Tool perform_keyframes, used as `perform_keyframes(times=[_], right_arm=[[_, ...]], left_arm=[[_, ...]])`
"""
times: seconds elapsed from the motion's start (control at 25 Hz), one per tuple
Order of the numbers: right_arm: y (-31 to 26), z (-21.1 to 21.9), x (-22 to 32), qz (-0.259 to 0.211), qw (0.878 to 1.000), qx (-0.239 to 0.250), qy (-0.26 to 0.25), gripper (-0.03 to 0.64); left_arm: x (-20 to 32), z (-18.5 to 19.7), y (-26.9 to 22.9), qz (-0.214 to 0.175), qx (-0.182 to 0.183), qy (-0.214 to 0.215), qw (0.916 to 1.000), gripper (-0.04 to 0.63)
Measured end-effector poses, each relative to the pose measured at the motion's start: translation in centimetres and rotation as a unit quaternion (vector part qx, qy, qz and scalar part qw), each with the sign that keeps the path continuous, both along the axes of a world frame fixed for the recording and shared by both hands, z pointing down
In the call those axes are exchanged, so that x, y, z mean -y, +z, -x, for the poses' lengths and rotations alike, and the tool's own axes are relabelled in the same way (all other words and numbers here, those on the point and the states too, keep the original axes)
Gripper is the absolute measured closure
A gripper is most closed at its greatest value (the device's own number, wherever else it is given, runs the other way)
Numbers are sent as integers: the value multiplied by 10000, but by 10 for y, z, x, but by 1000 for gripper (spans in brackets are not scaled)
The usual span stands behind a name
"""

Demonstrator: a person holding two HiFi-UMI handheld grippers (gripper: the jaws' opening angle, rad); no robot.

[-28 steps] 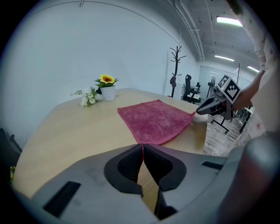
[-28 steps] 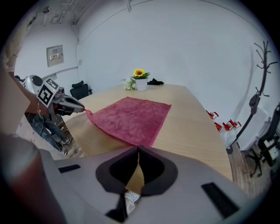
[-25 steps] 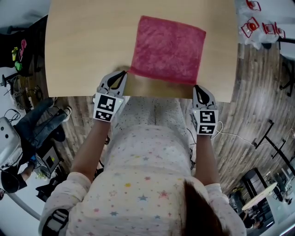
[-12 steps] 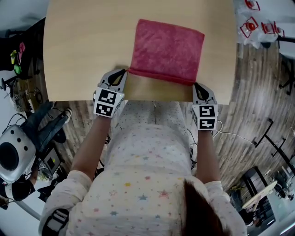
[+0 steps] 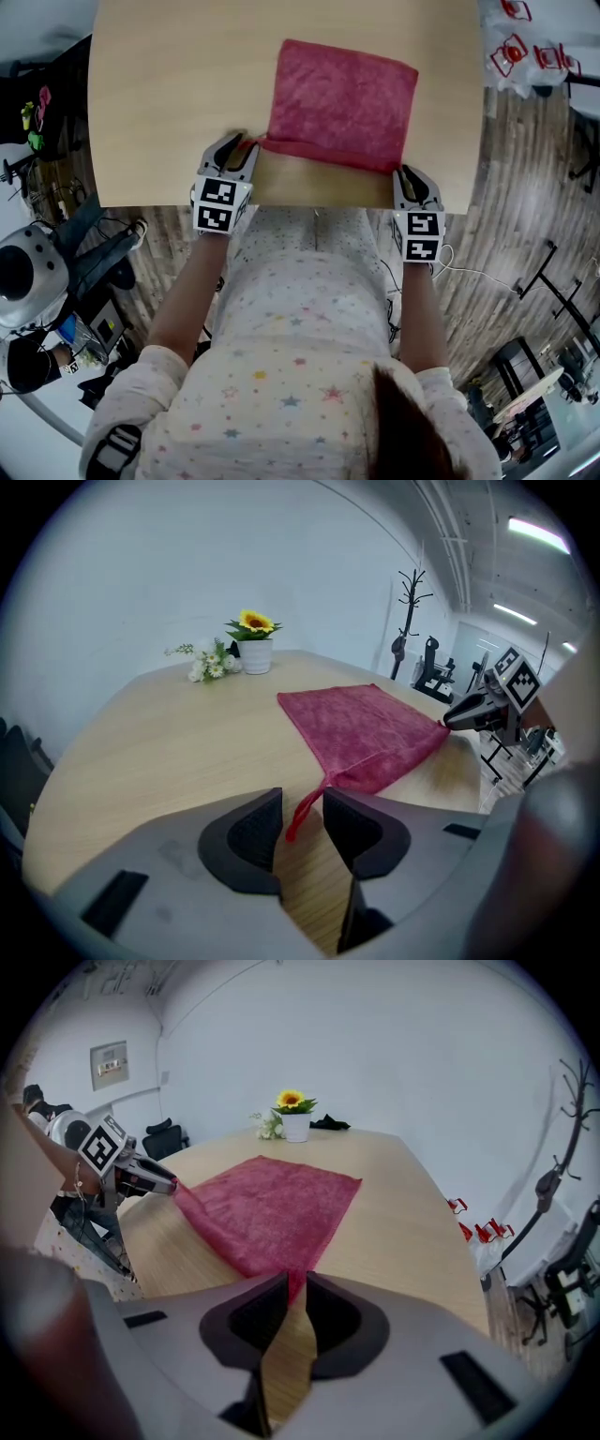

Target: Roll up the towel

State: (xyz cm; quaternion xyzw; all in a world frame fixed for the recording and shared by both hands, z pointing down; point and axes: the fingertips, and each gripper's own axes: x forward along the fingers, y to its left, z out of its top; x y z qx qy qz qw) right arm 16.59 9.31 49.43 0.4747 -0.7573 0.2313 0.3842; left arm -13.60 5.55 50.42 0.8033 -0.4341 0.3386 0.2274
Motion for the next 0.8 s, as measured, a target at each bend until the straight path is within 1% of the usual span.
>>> perform_keyframes(times=[0.16,0.28,0.36,0.44,0.52,0.64,0.72,0.8], right_arm=[[-1,-3,-1,-13,10000,-4,67,546],[-3,-7,1,-33,9997,116,193,546],[-6,-10,2,-73,9990,265,364,546],[-15,-12,3,-189,9980,376,481,546],[-26,-9,4,-382,9974,440,417,546],[-40,6,3,-601,9965,577,53,545],[-42,20,1,-593,9959,634,-267,532],[-39,33,-4,-502,9951,618,-582,512]], left_arm=[[0,12,1,95,-108,-282,9995,462],[1,19,2,167,-141,-461,9987,454],[2,25,-3,65,-103,-555,9984,454],[3,27,-12,-146,-24,-512,9986,454],[2,22,-25,-403,17,-267,9988,454],[-4,-7,-42,-752,-111,452,9961,454],[-13,-34,-48,-865,-233,1061,9903,457],[-26,-60,-44,-787,-358,1710,9815,457]])
